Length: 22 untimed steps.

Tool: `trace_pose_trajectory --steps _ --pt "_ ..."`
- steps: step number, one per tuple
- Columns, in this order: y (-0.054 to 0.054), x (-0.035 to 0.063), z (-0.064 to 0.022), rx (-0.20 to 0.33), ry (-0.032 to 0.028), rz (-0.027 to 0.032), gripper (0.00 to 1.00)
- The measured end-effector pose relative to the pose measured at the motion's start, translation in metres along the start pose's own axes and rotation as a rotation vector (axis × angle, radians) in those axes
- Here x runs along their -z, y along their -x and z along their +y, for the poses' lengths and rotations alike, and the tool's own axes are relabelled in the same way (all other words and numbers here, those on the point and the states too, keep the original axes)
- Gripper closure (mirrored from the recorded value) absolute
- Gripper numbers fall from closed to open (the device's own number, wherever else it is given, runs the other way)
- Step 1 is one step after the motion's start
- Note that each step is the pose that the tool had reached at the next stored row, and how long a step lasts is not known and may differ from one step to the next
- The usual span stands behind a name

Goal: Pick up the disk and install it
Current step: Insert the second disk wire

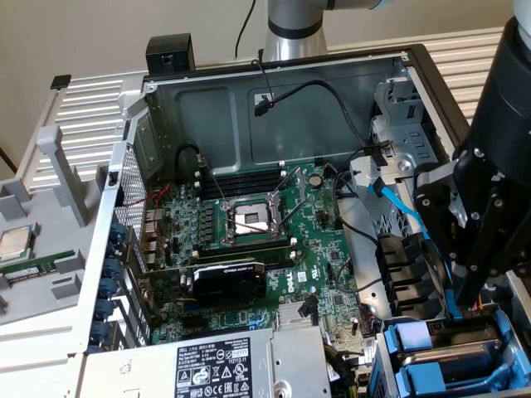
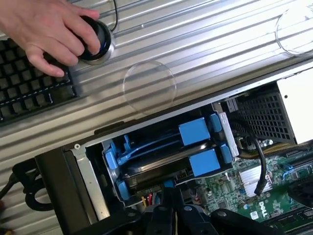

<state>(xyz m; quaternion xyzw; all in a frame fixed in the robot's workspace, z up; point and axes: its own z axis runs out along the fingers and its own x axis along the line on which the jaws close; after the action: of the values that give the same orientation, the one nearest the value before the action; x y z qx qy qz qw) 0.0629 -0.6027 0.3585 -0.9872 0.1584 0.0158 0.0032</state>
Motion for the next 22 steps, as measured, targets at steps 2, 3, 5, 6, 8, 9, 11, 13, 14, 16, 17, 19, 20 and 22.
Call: trace_pose_trajectory --steps 2,3,5,6,8,9,11,13,14,16,17,19,20,22 --pt "0.0 -0.0003 0.0 0.037 0.0 -0.0004 0.89" --pt "0.0 -0.0006 0.0 0.055 -0.0004 -0.0008 0.89" --pt "0.0 -0.0011 0.0 0.091 -0.0012 -0.0014 0.89" --pt "0.0 -0.0014 0.0 0.109 -0.0018 -0.0018 0.89" --pt "-0.0001 -0.0021 0.0 0.144 -0.0028 -0.0025 0.89" --pt "-0.0001 -0.0022 0.0 0.163 -0.0027 -0.0028 0.89" --pt "-0.0001 -0.0026 0.0 0.199 -0.0025 -0.0032 0.89" --pt "-0.0001 -0.0028 0.0 0.236 -0.002 -0.0035 0.89" --pt "-0.0001 -0.0029 0.0 0.254 -0.002 -0.0038 0.89" --pt "-0.0001 -0.003 0.0 0.29 -0.0019 -0.0042 0.89" --pt "-0.0002 -0.003 -0.0001 0.306 -0.0016 -0.0044 0.89" --pt "-0.0003 -0.003 -0.0001 0.322 -0.0016 -0.0046 0.89" --pt "-0.0003 -0.003 -0.0001 0.322 -0.0018 -0.0046 0.89" --pt "-0.0003 -0.003 -0.0001 0.322 -0.0018 -0.0046 0.89"
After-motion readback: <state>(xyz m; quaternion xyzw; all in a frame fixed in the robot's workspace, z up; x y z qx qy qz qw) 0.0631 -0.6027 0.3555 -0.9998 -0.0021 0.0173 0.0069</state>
